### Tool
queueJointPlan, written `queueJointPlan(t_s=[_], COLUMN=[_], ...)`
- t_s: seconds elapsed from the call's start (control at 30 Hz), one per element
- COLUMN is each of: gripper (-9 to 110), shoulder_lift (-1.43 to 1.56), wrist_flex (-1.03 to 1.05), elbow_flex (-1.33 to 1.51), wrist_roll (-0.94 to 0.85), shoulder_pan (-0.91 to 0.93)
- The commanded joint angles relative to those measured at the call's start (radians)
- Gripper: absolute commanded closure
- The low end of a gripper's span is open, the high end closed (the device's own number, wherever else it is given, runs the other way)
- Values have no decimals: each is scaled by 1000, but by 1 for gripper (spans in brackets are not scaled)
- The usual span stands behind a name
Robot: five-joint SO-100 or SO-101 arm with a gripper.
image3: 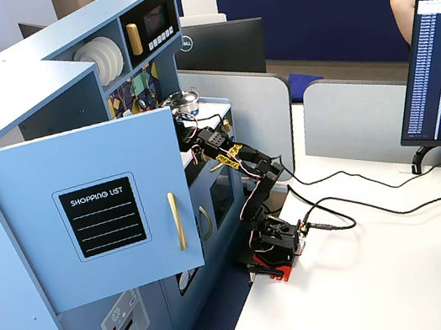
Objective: Take off the lid from the green recipient and place it on the counter
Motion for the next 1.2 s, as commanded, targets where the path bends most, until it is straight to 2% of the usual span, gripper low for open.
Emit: queueJointPlan(t_s=[0.0, 0.47, 0.73, 0.9, 1.17], gripper=[101, 101, 101, 101, 101], shoulder_lift=[17, 51, 98, 135, 80], wrist_flex=[-9, -164, -97, -112, -488], elbow_flex=[-58, -123, -152, -35, 350], wrist_roll=[15, -8, 101, 117, 67], shoulder_pan=[-31, -26, 324, 518, 584])
